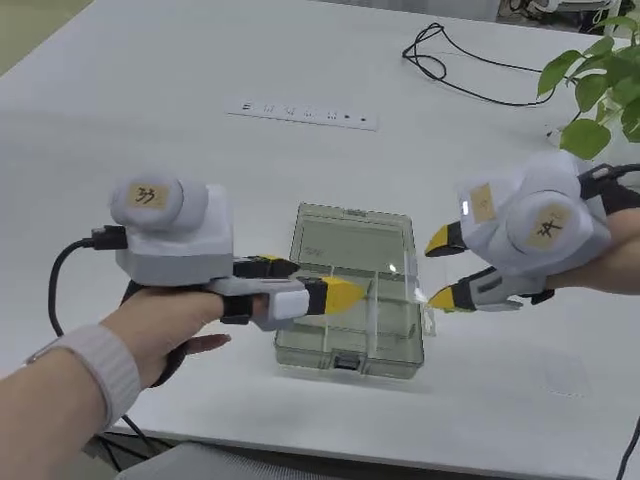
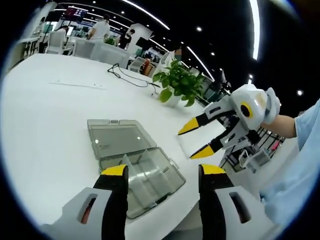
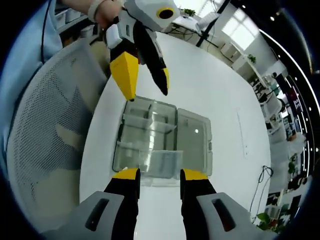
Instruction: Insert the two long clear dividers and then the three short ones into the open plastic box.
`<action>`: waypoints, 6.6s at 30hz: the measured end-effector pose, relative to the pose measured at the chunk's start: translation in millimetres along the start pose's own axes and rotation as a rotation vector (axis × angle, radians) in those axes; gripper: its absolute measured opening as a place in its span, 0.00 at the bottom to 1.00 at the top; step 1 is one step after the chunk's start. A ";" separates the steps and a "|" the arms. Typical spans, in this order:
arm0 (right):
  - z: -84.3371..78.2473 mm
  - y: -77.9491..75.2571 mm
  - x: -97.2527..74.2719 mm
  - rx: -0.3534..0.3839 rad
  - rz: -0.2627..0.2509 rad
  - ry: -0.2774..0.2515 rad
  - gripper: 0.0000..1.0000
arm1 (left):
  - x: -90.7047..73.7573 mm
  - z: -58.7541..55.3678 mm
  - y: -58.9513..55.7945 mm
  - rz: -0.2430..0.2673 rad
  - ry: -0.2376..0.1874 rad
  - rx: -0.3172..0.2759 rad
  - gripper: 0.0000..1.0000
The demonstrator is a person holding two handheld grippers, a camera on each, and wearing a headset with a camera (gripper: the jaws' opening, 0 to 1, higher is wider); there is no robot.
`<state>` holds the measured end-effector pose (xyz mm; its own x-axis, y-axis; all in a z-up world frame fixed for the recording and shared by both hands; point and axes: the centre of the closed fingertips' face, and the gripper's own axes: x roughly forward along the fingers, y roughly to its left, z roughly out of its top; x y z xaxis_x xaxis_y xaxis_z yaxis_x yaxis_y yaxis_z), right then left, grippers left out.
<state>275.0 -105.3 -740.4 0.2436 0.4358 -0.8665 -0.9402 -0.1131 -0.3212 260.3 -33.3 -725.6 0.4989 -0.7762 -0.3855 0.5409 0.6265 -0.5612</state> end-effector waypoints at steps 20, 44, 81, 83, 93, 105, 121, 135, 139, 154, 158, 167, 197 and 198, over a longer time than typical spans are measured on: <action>48.1 2.8 11.0 -0.134 -0.036 -0.052 0.32 | 15.8 -4.4 -10.2 -0.099 -0.012 -0.277 0.11; 61.2 9.0 10.7 -0.179 -0.022 -0.079 0.34 | 5.3 -7.3 -16.4 -0.181 -0.034 -0.362 0.00; 72.5 34.7 -30.9 0.161 0.469 -0.107 0.12 | -8.2 -22.2 -47.5 -0.341 0.001 0.546 0.00; 73.7 36.2 -28.5 0.152 0.487 -0.098 0.10 | -7.9 -22.2 -47.9 -0.346 -0.003 0.548 0.00; 70.8 44.4 -27.2 0.050 0.522 -0.081 0.03 | -8.1 -23.3 -48.5 -0.363 0.000 0.546 0.00; 71.7 42.6 -21.9 0.033 0.501 -0.031 0.02 | -5.0 -29.0 -48.0 -0.353 0.043 0.578 0.00; 64.8 25.1 -9.7 0.090 0.430 0.013 0.02 | -6.9 -24.6 -28.3 -0.253 0.039 0.571 0.17; 57.5 -3.6 9.7 0.218 0.323 0.008 0.02 | -12.0 -25.0 8.5 -0.096 0.049 0.541 0.58; 52.4 -4.8 15.4 0.238 0.317 0.010 0.02 | -14.1 -25.9 18.0 -0.051 0.051 0.519 0.73; 40.3 -0.9 31.6 0.257 0.321 0.025 0.02 | -22.5 -29.6 35.0 0.035 0.057 0.476 0.99; 38.9 0.7 36.5 0.263 0.332 0.029 0.02 | -22.9 -30.9 35.5 0.034 0.056 0.472 0.97; 38.6 2.2 40.8 0.256 0.343 0.036 0.02 | -24.3 -31.8 38.4 0.036 0.054 0.463 0.94; 37.0 13.1 67.0 0.233 0.340 0.066 0.02 | -25.6 -37.2 39.9 0.039 0.062 0.447 0.91; 36.3 13.7 68.3 0.235 0.341 0.069 0.02 | -25.9 -37.2 39.6 0.039 0.061 0.448 0.91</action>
<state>270.1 -44.7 -790.1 -0.0836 0.3470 -0.9341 -0.9965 -0.0309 0.0777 243.6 8.9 -765.1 0.4912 -0.7459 -0.4497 0.7689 0.6140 -0.1785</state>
